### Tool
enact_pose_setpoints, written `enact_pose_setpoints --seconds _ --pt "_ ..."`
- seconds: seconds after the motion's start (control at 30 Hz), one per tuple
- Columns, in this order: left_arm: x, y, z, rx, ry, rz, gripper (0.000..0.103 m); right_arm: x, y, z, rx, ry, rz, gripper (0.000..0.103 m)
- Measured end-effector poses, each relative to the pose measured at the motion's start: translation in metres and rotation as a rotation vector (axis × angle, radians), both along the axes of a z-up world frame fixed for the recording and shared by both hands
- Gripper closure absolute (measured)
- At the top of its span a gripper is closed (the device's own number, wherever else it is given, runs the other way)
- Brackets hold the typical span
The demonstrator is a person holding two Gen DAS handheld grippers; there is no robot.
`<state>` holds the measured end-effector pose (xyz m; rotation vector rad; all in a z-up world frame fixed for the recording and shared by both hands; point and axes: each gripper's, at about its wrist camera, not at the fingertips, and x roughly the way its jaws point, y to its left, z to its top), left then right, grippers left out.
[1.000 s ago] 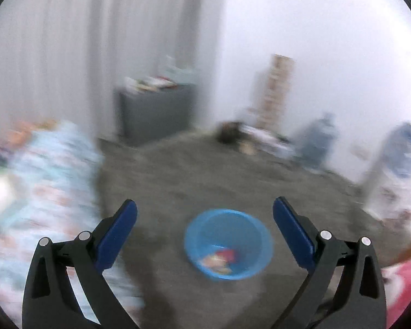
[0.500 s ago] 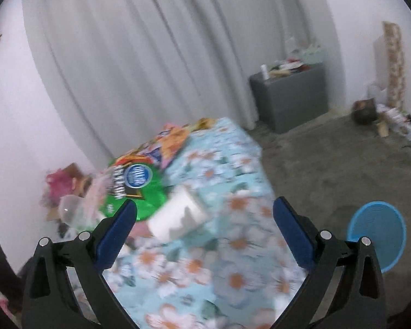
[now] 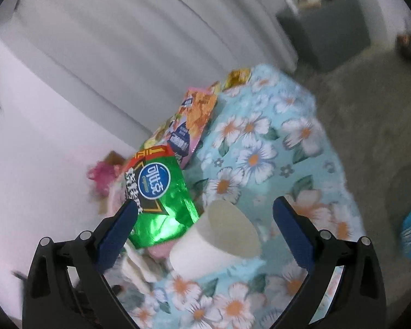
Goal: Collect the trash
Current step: 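Grasp the white tissue with the left tool while the right tool grasps the white paper cup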
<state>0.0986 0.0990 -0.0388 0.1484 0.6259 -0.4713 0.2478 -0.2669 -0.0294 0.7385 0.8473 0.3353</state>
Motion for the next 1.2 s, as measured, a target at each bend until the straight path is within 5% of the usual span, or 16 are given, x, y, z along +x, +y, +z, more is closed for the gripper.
enact_pose_setpoints --seconds 0.2,0.57,0.83,1.2 --pt "0.01 -0.001 -0.011 0.009 0.073 -0.009 0.058 0.009 0.005 -0.015 0.019 0.044 0.046 0.025" --pt "0.0 0.006 -0.021 -0.025 0.146 -0.016 0.095 -0.028 0.033 0.001 -0.138 0.045 0.094 0.063" --pt "-0.019 0.01 -0.007 -0.068 0.093 -0.031 0.099 -0.051 0.052 0.017 -0.254 0.027 0.087 0.094" --pt "-0.044 0.014 0.031 -0.168 0.024 -0.092 0.1 -0.074 0.05 0.034 -0.238 -0.006 0.037 0.099"
